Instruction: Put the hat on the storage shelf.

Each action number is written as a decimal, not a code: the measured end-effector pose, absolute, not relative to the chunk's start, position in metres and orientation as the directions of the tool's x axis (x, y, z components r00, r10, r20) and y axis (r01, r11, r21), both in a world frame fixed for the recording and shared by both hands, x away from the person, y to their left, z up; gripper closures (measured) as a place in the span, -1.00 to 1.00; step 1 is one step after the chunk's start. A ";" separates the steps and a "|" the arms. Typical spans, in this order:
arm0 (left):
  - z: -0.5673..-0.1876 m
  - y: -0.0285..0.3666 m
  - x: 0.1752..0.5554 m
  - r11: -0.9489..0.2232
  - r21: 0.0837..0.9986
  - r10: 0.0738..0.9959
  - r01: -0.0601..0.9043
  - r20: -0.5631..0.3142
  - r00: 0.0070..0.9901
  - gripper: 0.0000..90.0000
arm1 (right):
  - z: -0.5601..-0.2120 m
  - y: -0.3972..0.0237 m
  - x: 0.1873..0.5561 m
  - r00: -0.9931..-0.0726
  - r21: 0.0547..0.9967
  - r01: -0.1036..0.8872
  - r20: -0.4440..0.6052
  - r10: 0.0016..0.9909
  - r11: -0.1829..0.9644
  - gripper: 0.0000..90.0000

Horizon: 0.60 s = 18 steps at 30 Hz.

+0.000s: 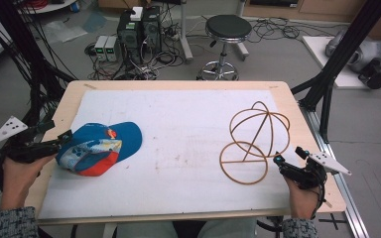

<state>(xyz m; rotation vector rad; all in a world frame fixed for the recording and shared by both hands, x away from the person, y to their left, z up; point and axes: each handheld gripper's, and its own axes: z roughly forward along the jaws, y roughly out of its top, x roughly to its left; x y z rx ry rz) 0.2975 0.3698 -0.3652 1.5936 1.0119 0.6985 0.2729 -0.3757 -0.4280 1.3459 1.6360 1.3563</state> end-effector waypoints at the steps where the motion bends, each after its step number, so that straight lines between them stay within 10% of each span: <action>1: -0.365 0.370 0.297 -0.067 0.964 0.882 0.256 -0.062 0.466 -0.55 | -0.428 -0.375 0.273 -0.291 0.947 0.320 0.140 0.946 -0.042 -0.74; 18: -0.364 0.374 0.293 -0.068 0.966 0.885 0.250 -0.058 0.462 -0.54 | -0.428 -0.371 0.276 -0.301 0.945 0.325 0.135 0.944 -0.032 -0.74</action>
